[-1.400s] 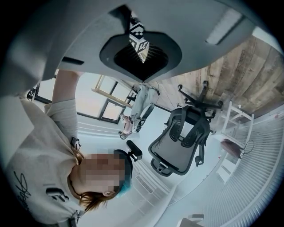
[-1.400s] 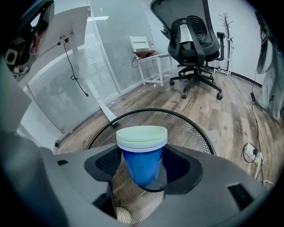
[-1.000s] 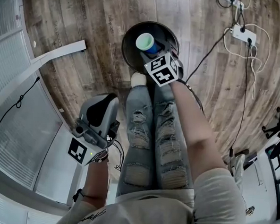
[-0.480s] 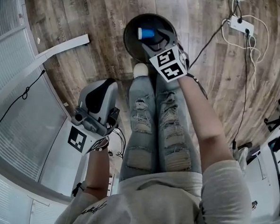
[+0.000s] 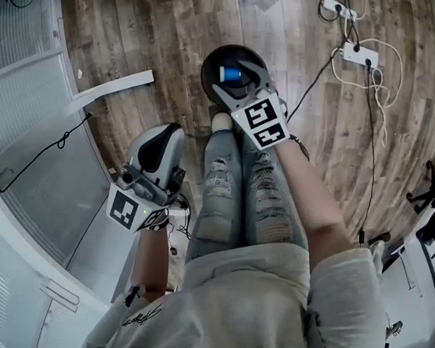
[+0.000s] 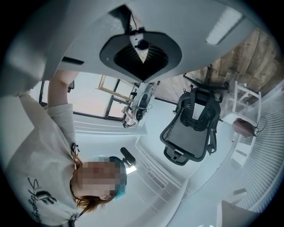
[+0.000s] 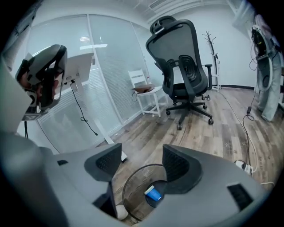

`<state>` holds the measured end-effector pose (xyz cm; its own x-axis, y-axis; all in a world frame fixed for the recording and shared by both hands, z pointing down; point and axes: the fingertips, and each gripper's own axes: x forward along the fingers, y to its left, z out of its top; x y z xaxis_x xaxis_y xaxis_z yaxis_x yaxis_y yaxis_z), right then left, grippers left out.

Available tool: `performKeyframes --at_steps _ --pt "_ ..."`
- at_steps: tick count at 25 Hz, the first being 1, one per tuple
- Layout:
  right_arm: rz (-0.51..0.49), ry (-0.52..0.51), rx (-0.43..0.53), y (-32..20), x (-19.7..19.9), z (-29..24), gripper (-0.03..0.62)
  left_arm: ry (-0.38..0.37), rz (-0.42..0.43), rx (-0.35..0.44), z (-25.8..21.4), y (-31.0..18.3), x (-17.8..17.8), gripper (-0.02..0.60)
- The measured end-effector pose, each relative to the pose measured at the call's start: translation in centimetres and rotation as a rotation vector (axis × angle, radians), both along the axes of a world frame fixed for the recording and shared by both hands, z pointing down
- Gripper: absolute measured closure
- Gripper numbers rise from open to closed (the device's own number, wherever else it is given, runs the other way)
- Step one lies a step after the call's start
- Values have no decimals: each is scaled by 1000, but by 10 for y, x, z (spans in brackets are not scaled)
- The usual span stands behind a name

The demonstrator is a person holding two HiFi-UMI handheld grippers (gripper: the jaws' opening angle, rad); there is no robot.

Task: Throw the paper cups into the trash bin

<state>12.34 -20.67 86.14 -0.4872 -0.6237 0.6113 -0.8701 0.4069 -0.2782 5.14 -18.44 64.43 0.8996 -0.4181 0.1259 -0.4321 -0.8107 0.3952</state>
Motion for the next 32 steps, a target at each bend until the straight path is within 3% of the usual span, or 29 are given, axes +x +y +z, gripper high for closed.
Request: performKeyframes --at_steps 15,32 --pt "-37 -63 148 23 0 -143 306 2 -1 51 -70 20 9 578" --pt "-77 -164 406 41 5 -319 306 16 -19 132 -156 41 16 578"
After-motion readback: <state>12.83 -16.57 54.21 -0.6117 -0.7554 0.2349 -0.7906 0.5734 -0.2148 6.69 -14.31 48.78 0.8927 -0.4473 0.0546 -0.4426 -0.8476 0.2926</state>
